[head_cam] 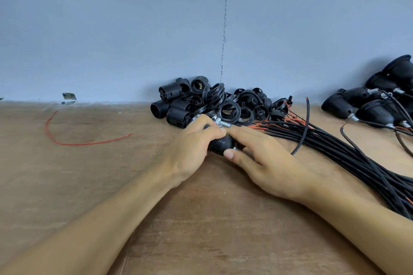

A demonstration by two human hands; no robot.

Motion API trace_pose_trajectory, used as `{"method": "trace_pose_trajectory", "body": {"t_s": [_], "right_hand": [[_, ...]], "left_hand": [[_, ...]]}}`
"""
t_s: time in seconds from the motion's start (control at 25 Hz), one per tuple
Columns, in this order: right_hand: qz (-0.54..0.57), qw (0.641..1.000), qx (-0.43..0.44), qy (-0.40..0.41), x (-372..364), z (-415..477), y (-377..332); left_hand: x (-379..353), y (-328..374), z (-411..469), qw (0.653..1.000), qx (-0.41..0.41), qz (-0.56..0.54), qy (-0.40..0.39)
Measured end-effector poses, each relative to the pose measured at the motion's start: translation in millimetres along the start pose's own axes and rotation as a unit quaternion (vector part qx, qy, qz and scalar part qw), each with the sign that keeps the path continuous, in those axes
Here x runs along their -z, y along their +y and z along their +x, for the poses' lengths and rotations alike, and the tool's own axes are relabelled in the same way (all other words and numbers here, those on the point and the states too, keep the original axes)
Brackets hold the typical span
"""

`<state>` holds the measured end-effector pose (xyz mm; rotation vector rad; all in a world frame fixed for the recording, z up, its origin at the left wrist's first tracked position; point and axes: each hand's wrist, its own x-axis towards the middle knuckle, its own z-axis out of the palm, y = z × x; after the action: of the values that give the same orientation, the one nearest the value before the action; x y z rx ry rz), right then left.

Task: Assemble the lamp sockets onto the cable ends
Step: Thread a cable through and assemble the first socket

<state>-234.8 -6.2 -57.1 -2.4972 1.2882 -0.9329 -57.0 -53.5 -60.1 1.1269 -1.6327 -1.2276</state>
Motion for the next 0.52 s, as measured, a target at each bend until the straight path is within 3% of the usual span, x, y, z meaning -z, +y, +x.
{"method": "trace_pose_trajectory", "body": {"t_s": [0.36,0.52], "right_hand": [[0.010,0.997,-0.058,0.051,-1,0,10],[-0.038,0.993,-0.092,0.069,2,0,14]], "left_hand": [[-7,-2,0,1.000,-0.020,-0.012,-0.012],[-4,-1,0,0.999,-0.005,-0.043,-0.019]]}}
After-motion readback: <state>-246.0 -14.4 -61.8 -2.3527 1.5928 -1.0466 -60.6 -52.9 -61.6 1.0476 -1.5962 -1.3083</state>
